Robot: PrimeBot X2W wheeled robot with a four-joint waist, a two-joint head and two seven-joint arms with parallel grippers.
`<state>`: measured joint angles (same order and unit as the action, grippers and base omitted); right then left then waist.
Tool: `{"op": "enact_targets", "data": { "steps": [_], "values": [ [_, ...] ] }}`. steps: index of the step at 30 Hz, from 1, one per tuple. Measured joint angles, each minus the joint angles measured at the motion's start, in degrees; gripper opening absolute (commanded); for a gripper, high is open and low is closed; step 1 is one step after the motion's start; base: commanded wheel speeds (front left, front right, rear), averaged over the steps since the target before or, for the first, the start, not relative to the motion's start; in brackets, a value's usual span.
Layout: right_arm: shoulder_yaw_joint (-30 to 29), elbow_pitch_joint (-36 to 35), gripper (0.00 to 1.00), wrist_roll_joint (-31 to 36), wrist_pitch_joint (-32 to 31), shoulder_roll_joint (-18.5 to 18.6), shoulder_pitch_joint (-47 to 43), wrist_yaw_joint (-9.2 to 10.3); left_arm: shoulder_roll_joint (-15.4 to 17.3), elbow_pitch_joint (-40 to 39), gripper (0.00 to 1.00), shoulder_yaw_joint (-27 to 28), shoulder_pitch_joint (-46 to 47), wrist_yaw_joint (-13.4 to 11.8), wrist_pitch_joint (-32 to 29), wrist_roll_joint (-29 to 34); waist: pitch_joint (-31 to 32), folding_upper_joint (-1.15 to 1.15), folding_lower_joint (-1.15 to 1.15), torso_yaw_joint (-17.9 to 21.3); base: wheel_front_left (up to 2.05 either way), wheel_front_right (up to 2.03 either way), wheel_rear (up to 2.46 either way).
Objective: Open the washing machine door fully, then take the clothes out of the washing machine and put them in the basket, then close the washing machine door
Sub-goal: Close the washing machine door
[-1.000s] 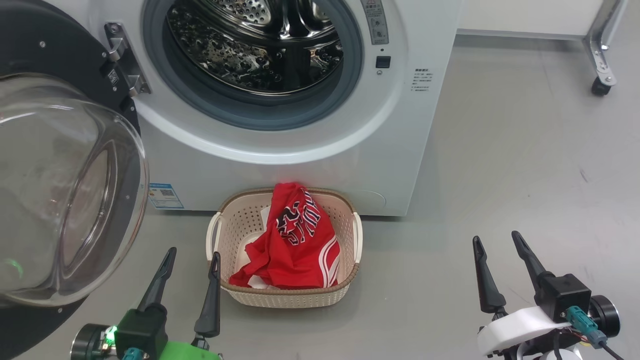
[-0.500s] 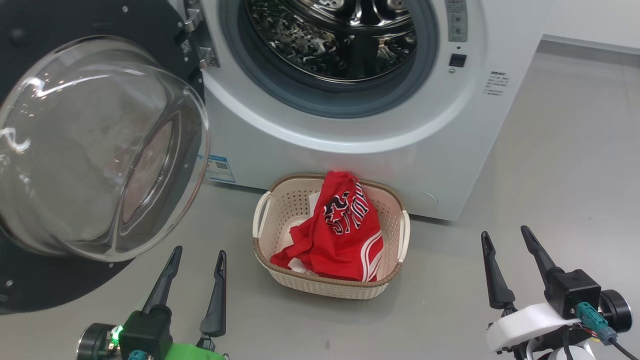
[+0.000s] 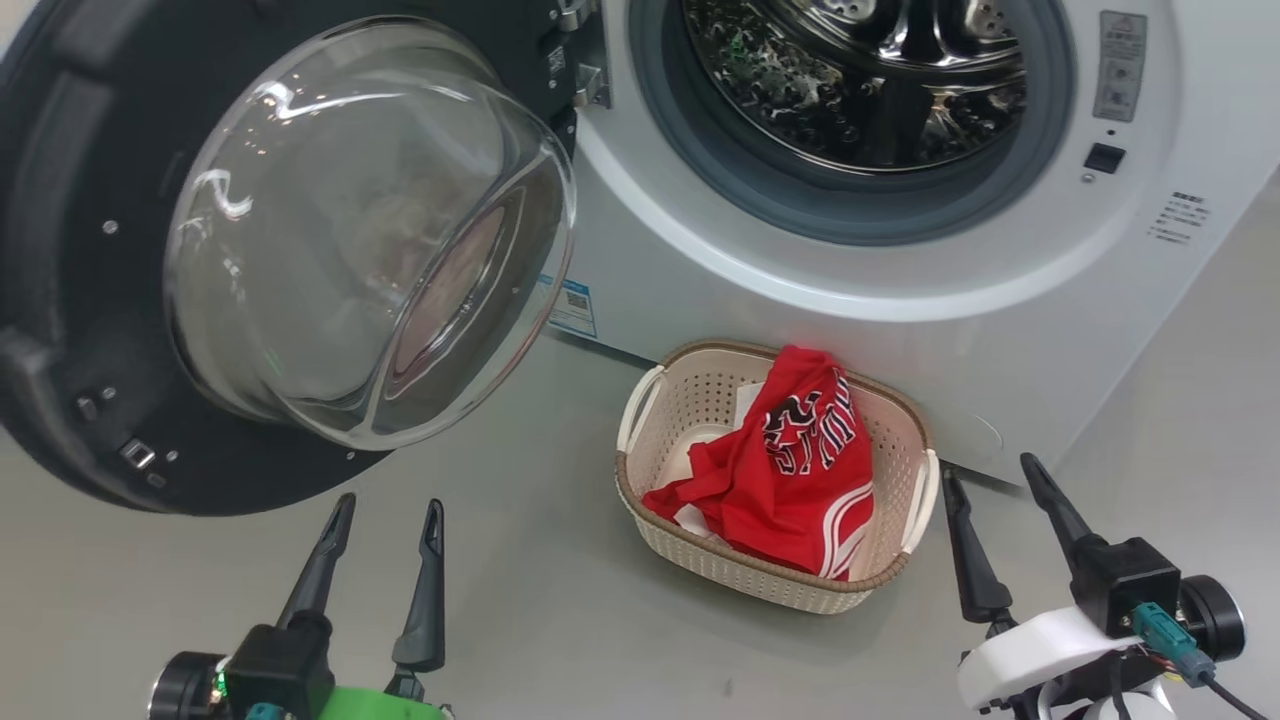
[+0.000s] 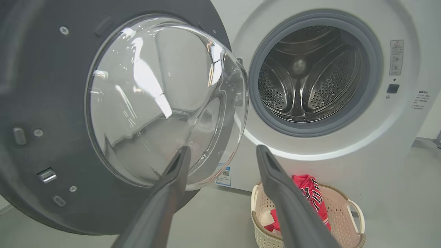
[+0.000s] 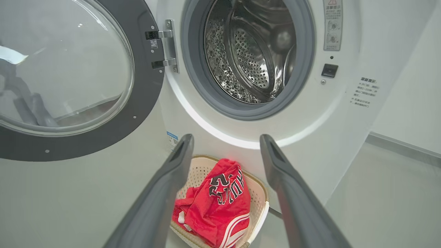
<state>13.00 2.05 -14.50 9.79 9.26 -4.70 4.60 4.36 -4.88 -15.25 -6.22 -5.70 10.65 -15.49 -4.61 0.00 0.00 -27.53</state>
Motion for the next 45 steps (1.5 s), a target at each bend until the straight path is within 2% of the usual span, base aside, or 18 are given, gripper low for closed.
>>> {"op": "enact_targets", "data": {
  "steps": [8,22,23,24,25,27,28,35,37,41,45],
  "values": [
    [2.5,-0.3,1.00,0.5,-1.5,0.0,1.3,-1.57,-0.2,-0.8,1.00,2.8,-1.5,-0.4,1.2,-0.6,-0.8,0.00,0.00,-3.4,0.00,0.00,0.00],
    [3.0,0.5,1.00,0.6,-2.0,-0.2,2.3,-2.16,-0.4,-1.3,1.00,3.9,-2.4,-0.5,1.9,-0.6,-1.0,0.00,0.00,-3.8,0.00,0.00,0.00],
    [3.0,0.5,1.00,0.6,-2.0,-0.2,2.3,-2.16,-0.4,-1.3,0.86,3.8,-2.4,-0.6,2.0,-0.6,-0.9,0.00,0.00,-3.8,0.00,0.00,0.00],
    [3.0,0.6,1.00,0.6,-2.0,-0.2,2.3,-2.16,-0.4,-1.3,0.47,3.8,-2.4,-0.6,2.0,-0.6,-0.9,0.00,0.00,-3.8,0.00,0.00,0.00],
    [3.0,0.6,1.00,0.6,-2.0,-0.2,2.4,-2.16,-0.4,-1.3,0.47,3.8,-2.4,-0.6,2.0,-0.6,-0.9,0.00,0.00,-3.8,0.00,0.00,0.00],
    [2.9,0.7,1.00,0.6,-2.0,-0.2,2.4,-2.15,-0.4,-1.3,0.06,3.8,-2.4,-0.6,2.0,-0.6,-0.8,0.00,0.00,-3.7,0.00,0.00,0.00],
    [2.9,0.8,1.00,0.6,-2.0,-0.2,2.4,-2.16,-0.4,-1.3,0.00,3.8,-2.4,-0.6,2.0,-0.6,-0.8,0.00,0.00,-3.7,0.00,0.00,0.00],
    [2.9,0.9,1.00,0.6,-2.0,-0.2,2.4,-2.15,-0.7,-2.4,0.00,3.8,-2.5,-0.6,2.5,-2.0,-0.6,0.00,0.00,-3.6,0.00,0.00,0.00],
    [2.9,0.9,1.00,0.6,-2.0,-0.2,2.4,-2.15,-1.2,-4.1,0.00,3.8,-2.5,0.2,2.6,-7.0,-0.6,0.00,0.00,-3.6,0.00,0.00,0.00],
    [2.9,1.0,1.00,0.6,-2.0,-0.2,2.4,-2.15,-1.5,-7.1,0.00,3.8,-2.5,3.1,3.1,-14.4,-0.6,0.00,0.00,-3.6,0.00,0.00,0.00],
    [2.9,1.0,1.00,0.6,-2.0,-0.2,2.4,-2.11,-1.6,-10.7,0.00,4.3,-2.3,6.4,3.6,-24.5,-0.7,0.00,0.00,-3.6,0.00,0.00,0.00]
  ]
}}
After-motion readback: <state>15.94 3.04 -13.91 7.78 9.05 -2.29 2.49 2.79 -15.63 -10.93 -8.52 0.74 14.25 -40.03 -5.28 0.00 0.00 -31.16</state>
